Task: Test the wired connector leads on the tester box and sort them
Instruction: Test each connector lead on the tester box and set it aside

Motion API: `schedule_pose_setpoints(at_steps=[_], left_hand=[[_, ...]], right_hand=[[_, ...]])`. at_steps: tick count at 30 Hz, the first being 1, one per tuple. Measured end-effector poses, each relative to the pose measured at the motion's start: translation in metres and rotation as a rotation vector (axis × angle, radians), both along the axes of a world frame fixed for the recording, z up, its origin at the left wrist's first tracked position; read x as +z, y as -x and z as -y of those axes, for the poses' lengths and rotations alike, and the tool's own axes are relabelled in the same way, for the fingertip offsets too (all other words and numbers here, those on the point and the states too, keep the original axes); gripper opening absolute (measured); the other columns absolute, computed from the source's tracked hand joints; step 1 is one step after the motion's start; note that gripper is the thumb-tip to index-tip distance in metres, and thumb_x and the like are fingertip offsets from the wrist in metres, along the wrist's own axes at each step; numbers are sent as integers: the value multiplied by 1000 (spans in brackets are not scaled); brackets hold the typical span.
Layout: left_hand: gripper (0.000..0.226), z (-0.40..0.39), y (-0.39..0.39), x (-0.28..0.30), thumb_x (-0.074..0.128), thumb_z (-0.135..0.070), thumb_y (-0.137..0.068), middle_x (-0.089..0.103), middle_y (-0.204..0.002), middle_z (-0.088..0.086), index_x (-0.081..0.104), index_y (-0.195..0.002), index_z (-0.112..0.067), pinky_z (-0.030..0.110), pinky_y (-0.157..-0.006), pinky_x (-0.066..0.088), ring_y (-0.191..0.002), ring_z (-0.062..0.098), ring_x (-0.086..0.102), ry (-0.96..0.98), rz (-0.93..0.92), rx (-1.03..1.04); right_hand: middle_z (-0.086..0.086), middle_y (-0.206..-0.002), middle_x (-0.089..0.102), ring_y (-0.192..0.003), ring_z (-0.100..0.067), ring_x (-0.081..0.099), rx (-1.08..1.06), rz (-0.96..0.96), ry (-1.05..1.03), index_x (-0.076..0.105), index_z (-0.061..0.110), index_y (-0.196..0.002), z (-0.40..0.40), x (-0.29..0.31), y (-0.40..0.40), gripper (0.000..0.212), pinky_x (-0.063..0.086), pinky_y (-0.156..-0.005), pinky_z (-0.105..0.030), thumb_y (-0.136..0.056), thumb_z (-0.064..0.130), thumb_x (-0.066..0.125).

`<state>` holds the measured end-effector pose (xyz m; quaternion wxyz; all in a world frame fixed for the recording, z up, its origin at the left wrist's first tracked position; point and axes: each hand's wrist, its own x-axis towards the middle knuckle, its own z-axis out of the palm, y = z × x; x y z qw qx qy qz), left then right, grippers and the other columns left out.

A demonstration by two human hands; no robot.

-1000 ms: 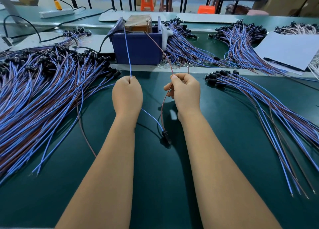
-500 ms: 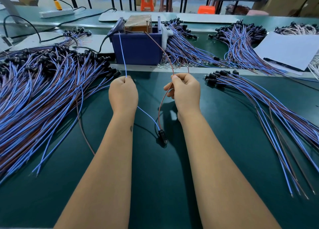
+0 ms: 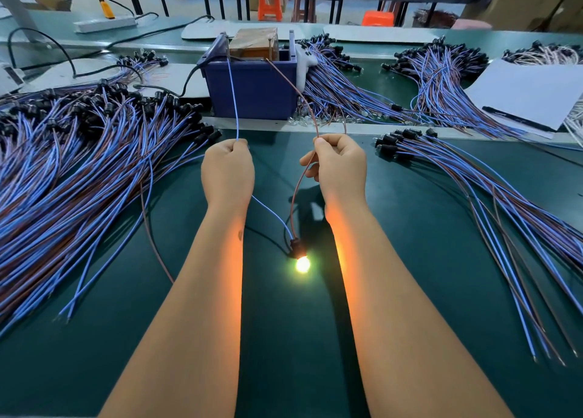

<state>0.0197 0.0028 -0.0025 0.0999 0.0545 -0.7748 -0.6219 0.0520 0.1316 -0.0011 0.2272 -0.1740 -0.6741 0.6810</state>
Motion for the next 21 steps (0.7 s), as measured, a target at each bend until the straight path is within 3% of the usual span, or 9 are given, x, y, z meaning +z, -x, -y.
schedule_pose_setpoints(at_steps=[13, 17, 21], left_hand=[[15, -1, -1, 0, 39, -13, -91, 27, -61, 5, 50, -87, -24, 20, -38, 16, -50, 14, 17, 26, 2, -23], [14, 0, 0, 0, 39, -13, -89, 28, -64, 8, 49, -87, -23, 22, -42, 18, -54, 17, 17, 29, -10, -35], [15, 1, 1, -1, 39, -13, -89, 29, -66, 8, 49, -87, -24, 17, -36, 19, -54, 16, 17, 32, -17, -36]], right_hand=[[0, -62, 66, -47, -10, 52, -53, -2, 29, 57, 15, -89, -2, 2, -1, 13, 43, -55, -23, -97, 12, 49], [0, -60, 66, -44, -8, 50, -60, -3, 55, 57, 15, -88, -1, 3, -1, 13, 41, -48, -17, -97, 11, 49], [-1, -63, 66, -45, -8, 51, -65, 4, 55, 58, 14, -91, -1, 4, -2, 12, 42, -51, -19, -97, 12, 49]])
